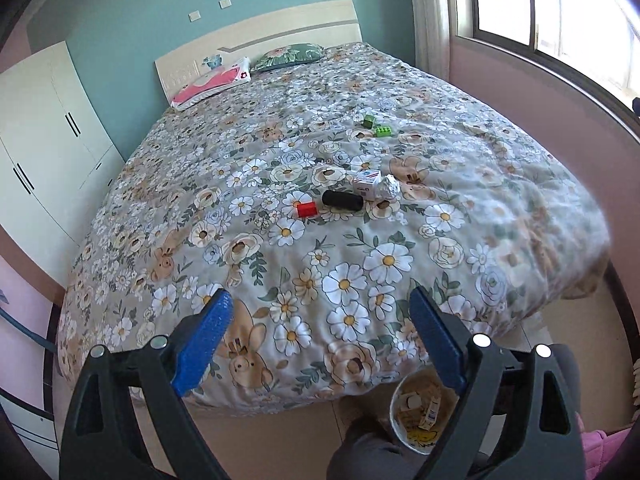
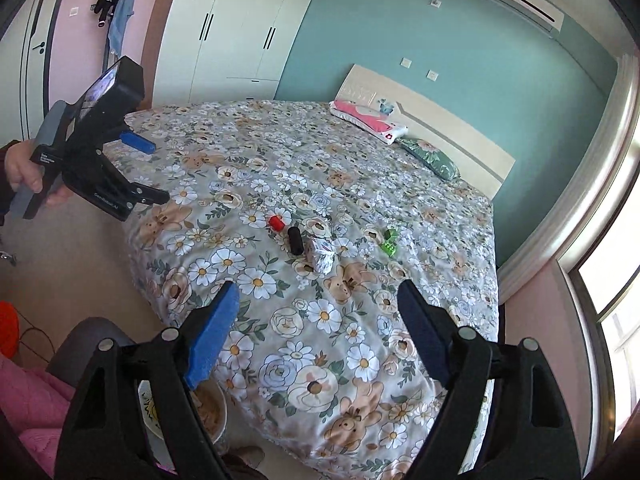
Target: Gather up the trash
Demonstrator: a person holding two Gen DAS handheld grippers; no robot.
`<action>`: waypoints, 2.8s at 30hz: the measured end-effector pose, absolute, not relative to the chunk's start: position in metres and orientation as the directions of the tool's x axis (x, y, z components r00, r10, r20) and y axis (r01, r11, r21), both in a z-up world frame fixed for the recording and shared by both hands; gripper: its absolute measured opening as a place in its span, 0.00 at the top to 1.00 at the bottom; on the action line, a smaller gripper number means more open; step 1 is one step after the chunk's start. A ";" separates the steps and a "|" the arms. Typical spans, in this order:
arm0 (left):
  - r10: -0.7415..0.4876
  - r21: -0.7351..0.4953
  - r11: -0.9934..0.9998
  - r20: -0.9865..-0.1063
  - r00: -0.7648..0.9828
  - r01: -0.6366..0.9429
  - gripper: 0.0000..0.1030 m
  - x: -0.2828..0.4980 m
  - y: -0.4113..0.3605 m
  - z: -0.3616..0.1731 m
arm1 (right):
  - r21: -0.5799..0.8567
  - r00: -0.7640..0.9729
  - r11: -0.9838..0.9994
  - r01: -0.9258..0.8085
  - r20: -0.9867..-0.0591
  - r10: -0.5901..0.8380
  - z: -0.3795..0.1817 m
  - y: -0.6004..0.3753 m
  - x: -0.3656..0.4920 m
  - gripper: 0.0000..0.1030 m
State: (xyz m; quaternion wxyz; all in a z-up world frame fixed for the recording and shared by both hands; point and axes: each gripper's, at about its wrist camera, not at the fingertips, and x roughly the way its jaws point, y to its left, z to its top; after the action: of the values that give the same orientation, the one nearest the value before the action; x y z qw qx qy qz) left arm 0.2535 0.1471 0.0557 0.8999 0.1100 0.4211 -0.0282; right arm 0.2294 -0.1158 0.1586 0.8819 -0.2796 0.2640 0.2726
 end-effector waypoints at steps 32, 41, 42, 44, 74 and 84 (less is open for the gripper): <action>-0.043 0.209 0.829 -0.900 0.433 0.518 0.11 0.548 0.186 -0.158 | -0.139 0.405 0.677 -0.723 -0.879 0.252 -0.081 -0.021 0.547 0.22; -0.104 0.155 0.803 -0.914 0.391 0.575 0.12 0.580 0.182 -0.196 | -0.056 0.330 0.683 -0.728 -0.902 0.278 -0.142 -0.012 0.598 0.22; -0.115 0.137 0.810 -0.916 0.384 0.570 0.12 0.582 0.184 -0.197 | -0.043 0.320 0.684 -0.729 -0.904 0.284 -0.147 -0.011 0.602 0.22; -0.137 0.095 0.825 -0.923 0.361 0.557 0.15 0.584 0.186 -0.198 | -0.020 0.299 0.683 -0.730 -0.908 0.293 -0.155 -0.009 0.609 0.25; -0.096 0.145 0.891 -0.866 0.490 0.431 0.56 0.513 0.155 -0.088 | -0.011 0.365 0.728 -0.686 -0.870 0.331 -0.054 -0.045 0.551 0.65; -0.077 0.215 0.898 -0.783 0.617 0.385 0.56 0.449 0.120 0.028 | -0.102 0.520 0.751 -0.652 -0.780 0.347 0.069 -0.075 0.485 0.65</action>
State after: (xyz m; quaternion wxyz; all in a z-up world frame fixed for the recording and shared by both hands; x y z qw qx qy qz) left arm 0.4487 0.1198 0.0279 0.8800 0.1844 0.4177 -0.1311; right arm 0.4853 -0.0755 0.0687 0.8497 -0.1953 0.3917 0.2939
